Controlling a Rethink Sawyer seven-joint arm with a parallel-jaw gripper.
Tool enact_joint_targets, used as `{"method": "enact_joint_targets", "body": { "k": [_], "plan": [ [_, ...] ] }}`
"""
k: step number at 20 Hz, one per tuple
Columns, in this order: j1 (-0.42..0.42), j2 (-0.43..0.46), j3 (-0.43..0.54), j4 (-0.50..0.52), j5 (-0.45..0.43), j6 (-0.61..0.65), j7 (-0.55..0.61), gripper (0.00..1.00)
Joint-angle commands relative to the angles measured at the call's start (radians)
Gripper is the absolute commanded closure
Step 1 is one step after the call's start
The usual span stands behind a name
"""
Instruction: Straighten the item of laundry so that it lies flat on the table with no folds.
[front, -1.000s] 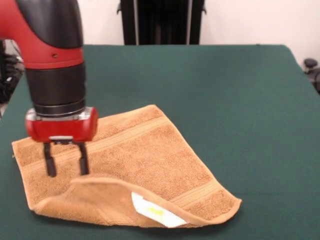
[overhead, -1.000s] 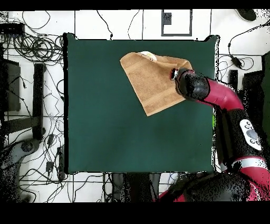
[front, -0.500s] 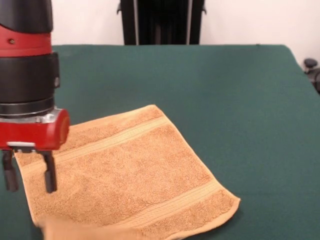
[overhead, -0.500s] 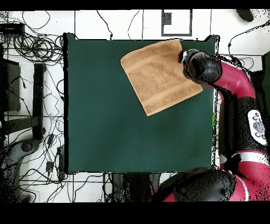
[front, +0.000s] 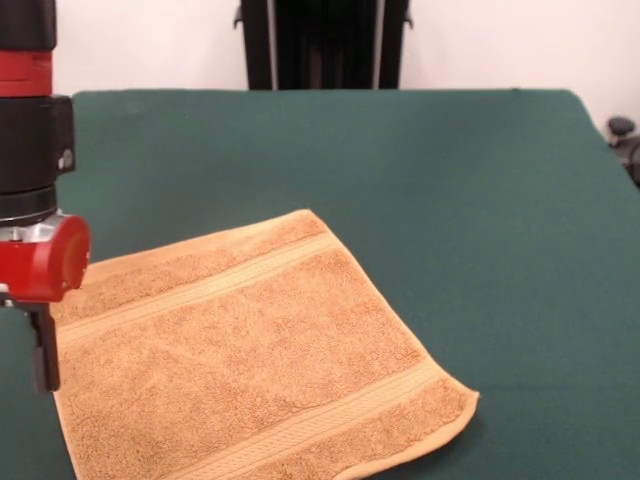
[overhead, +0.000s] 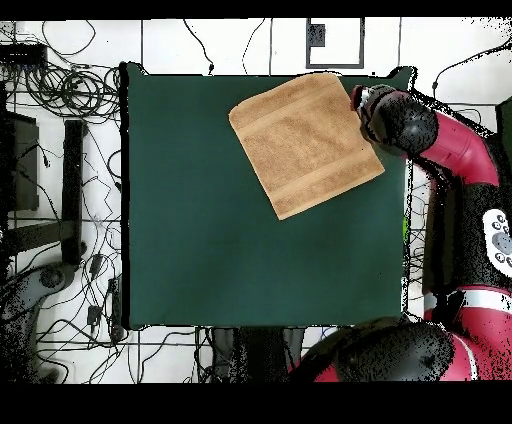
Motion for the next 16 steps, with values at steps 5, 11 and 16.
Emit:
{"method": "enact_joint_targets", "body": {
  "k": [5, 11, 16],
  "plan": [
    [-0.003, 0.041, -0.048, 0.053, -0.011, 0.115, 0.046, 0.00],
    [-0.064, 0.018, -0.014, 0.119, -0.005, 0.120, -0.023, 0.00],
    [-0.078, -0.006, -0.018, 0.148, -0.013, 0.118, -0.022, 0.00]
  ]
}}
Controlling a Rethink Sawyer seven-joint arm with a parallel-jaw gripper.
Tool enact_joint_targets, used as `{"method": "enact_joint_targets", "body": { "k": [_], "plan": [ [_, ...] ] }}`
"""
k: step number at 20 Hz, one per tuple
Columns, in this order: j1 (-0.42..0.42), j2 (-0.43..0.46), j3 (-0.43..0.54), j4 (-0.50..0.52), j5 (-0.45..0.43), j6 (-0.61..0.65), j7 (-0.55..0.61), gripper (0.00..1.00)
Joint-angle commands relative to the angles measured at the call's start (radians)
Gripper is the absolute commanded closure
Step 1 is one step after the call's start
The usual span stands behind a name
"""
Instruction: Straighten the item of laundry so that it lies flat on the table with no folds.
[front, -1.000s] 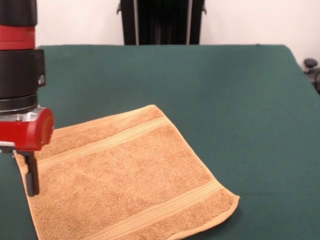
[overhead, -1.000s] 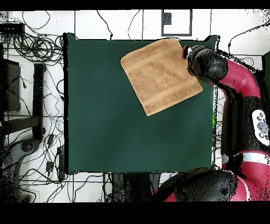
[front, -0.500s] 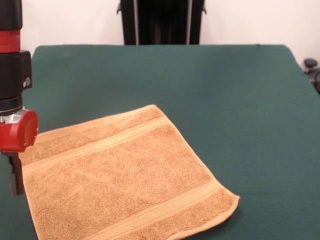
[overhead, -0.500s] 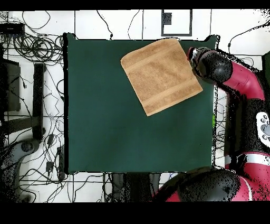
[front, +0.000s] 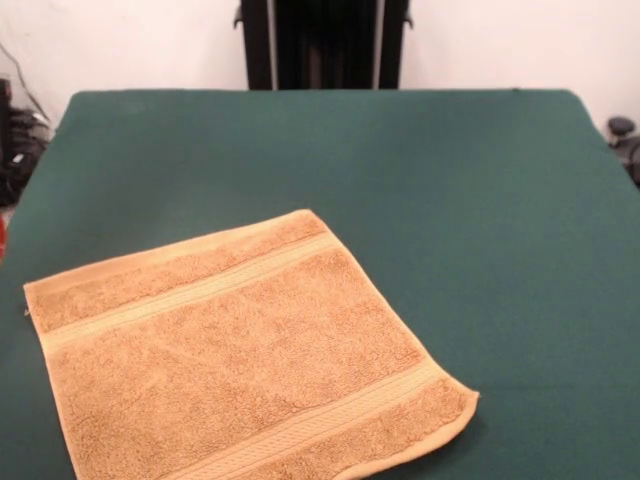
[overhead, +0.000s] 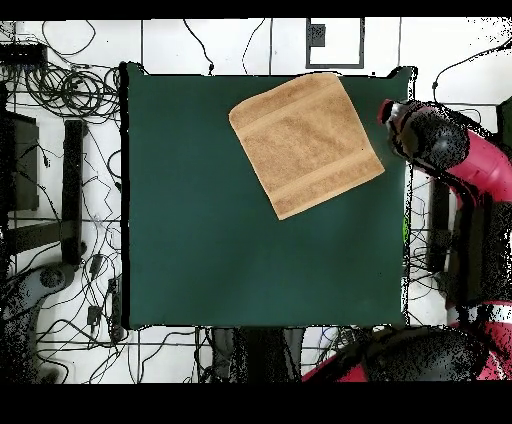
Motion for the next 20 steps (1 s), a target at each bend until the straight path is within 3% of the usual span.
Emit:
{"method": "enact_joint_targets", "body": {
  "k": [1, 10, 20],
  "plan": [
    [-0.003, -0.019, 0.012, 0.145, -0.013, 0.117, -0.023, 0.00],
    [-0.016, -0.045, 0.013, 0.179, -0.024, 0.087, -0.014, 0.00],
    [-0.013, -0.043, 0.015, 0.145, -0.032, 0.146, -0.053, 0.00]
  ]
}}
